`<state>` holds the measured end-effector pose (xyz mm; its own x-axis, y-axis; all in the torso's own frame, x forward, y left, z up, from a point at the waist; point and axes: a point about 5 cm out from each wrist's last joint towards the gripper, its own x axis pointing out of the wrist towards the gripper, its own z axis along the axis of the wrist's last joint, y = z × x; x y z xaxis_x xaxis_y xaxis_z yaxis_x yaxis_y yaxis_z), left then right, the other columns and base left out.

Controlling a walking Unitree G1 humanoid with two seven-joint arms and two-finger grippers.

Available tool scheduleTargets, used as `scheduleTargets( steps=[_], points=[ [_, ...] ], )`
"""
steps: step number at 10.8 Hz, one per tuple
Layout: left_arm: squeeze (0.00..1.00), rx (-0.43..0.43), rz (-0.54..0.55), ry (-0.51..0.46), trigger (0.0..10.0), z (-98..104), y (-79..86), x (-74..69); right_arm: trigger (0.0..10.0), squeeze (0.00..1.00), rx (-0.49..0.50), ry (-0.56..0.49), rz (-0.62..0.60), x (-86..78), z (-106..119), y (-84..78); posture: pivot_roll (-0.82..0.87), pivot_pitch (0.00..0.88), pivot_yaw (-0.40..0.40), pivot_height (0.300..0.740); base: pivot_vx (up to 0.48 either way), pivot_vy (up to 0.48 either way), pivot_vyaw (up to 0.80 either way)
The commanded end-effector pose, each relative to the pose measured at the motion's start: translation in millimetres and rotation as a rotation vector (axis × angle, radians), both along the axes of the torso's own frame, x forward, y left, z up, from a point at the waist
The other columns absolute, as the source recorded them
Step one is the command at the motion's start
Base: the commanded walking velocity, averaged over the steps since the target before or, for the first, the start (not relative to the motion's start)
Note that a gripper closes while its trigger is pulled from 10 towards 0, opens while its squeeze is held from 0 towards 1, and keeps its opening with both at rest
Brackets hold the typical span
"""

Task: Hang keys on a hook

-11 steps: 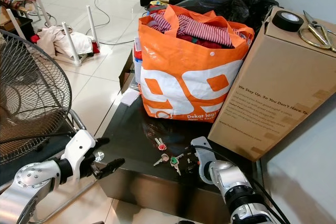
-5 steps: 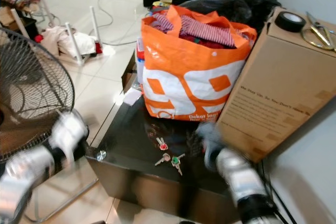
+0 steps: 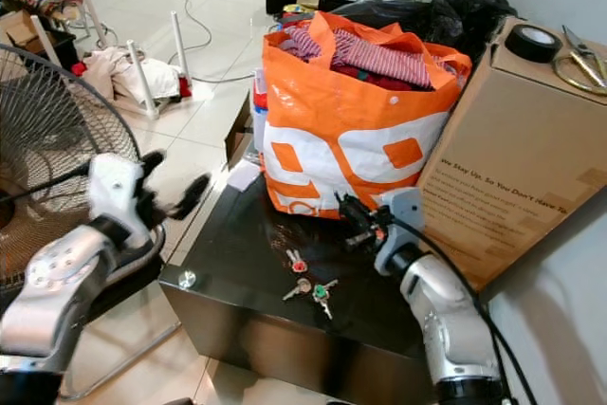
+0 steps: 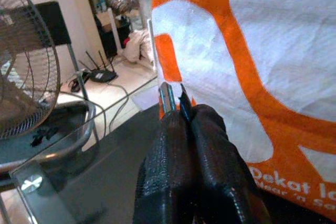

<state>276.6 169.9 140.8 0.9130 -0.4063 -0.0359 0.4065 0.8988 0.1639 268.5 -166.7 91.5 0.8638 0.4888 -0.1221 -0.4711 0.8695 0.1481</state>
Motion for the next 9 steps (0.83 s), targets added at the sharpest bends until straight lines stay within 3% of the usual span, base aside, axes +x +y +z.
scheduleTargets(
  steps=[1, 2, 3, 4, 5, 6, 8, 9],
  points=[
    [0.55, 0.027, -0.012, 0.001, 10.0, -2, -1.7, -1.0, 0.0, 0.00, -0.023, 0.012, -0.023, 0.4, 1, -3.2, -0.07, 0.000, -0.025, 0.740, 0.000, 0.000, 0.00],
    [0.54, 0.079, 0.000, 0.037, 10.0, -10, 2.2, -2.2, 0.0, 0.00, -0.194, 0.079, -0.075, 3.1, -14, -8.7, -0.07, 0.000, -0.027, 0.740, 0.000, 0.000, 0.00],
    [0.54, 0.176, 0.017, 0.159, 10.0, -31, 12.4, -5.2, 0.0, 0.00, -0.373, 0.212, -0.144, 5.8, -42, -14.5, -0.08, 0.000, -0.030, 0.740, 0.000, 0.000, 0.00],
    [0.55, 0.253, -0.023, 0.256, 10.0, -46, 19.2, -12.6, 0.0, 0.00, -0.436, 0.314, -0.161, 5.9, -61, -13.5, -0.08, 0.000, -0.032, 0.740, 0.000, 0.000, 0.00],
    [0.55, 0.250, -0.139, 0.347, 10.0, -53, 18.2, -25.9, 4.0, 0.00, -0.503, 0.368, -0.126, 7.1, -74, -5.8, -0.07, 0.000, -0.049, 0.740, 0.000, 0.000, 0.00],
    [0.55, 0.266, -0.208, 0.380, 10.0, -54, 16.6, -32.0, 10.0, 0.00, -0.529, 0.368, -0.106, 9.2, -77, -0.7, -0.07, 0.000, -0.059, 0.740, 0.000, 0.000, 0.00],
    [0.55, 0.258, -0.308, 0.372, 10.0, -52, 8.4, -38.0, 10.0, 0.00, -0.630, 0.414, -0.074, 9.4, -88, -2.1, -0.08, 0.000, -0.074, 0.740, 0.000, 0.000, 0.00],
    [0.56, 0.243, -0.299, 0.359, 10.0, -50, 7.5, -35.9, 10.0, 0.00, -0.655, 0.428, -0.074, 8.6, -90, -4.7, -0.08, 0.005, -0.077, 0.740, 0.000, 0.000, 0.00]
  ],
)
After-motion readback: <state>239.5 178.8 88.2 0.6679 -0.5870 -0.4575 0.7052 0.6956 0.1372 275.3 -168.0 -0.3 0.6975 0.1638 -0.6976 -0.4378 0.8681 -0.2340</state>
